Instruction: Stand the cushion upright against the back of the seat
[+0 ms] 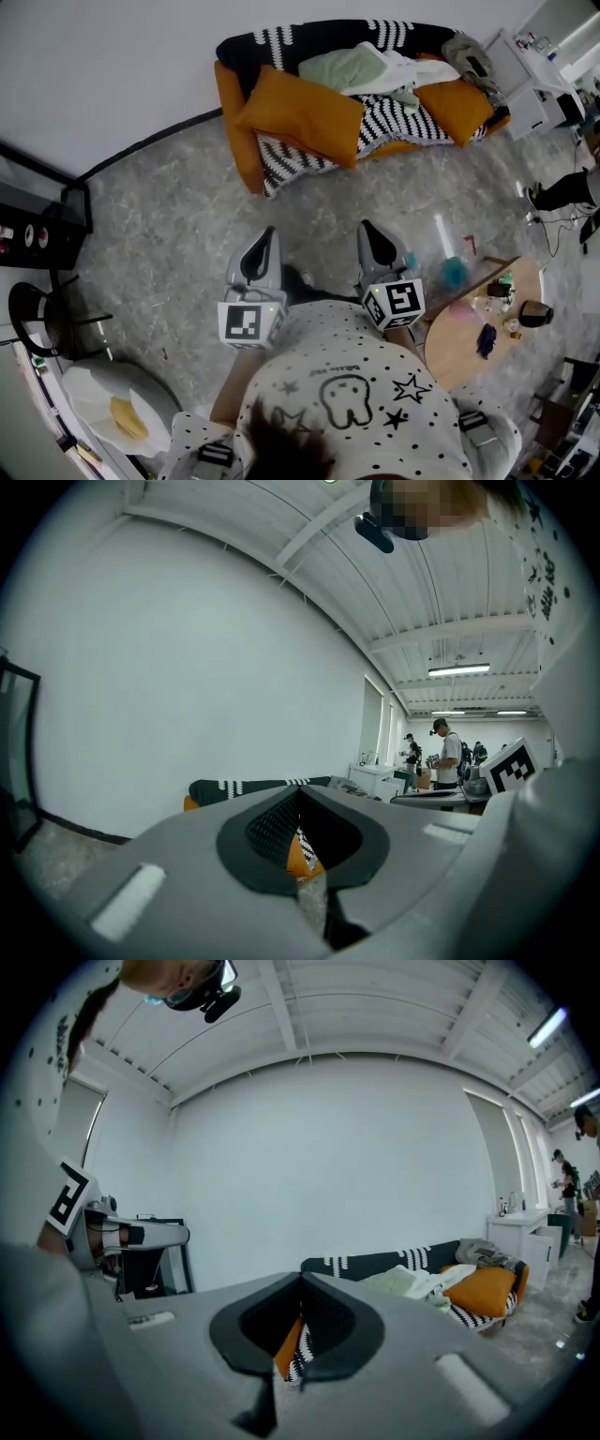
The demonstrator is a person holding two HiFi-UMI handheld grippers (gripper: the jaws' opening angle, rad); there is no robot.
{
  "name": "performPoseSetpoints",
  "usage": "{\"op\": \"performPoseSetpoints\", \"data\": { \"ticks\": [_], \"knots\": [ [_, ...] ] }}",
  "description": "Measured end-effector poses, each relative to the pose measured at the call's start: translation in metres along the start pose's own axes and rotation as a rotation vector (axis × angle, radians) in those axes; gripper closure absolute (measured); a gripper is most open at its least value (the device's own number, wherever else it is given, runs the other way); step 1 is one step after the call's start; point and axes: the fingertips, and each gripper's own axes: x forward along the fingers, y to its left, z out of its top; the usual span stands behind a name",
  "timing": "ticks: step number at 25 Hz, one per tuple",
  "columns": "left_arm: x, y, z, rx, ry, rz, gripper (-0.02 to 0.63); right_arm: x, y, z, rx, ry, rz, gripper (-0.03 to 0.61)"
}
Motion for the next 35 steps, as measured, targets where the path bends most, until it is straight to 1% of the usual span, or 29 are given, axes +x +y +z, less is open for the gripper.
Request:
{"op": "performPoseSetpoints", "data": {
  "ticks": [5, 9, 14, 19, 28, 35],
  "knots": [
    [0.016, 0.005, 0.004, -0.024, 0.018, -0.01, 0.617, 0.016, -0.004, 0.003, 0.003, -0.002, -0.007, 0.581],
    [0.031, 0.02, 0.013, -0.027, 0.001, -0.023, 0.617, 0.035, -0.004, 0.013, 0.002, -0.011, -0.018, 0.581],
    [0.05, 0.04, 0.029, -0.02, -0.002, -0.038, 0.617, 0.06, 0.0, 0.028, 0.004, -0.024, -0.035, 0.581],
    [0.063, 0.062, 0.039, 0.002, 0.0, -0.051, 0.617, 0.08, 0.007, 0.034, 0.01, -0.027, -0.046, 0.581],
    [0.084, 0.089, 0.037, -0.007, 0.004, -0.061, 0.617, 0.115, 0.009, 0.032, 0.014, -0.02, -0.051, 0.581],
    [0.096, 0.11, 0.032, -0.024, 0.023, -0.04, 0.617, 0.137, 0.01, 0.029, 0.014, 0.001, -0.049, 0.581]
  ]
}}
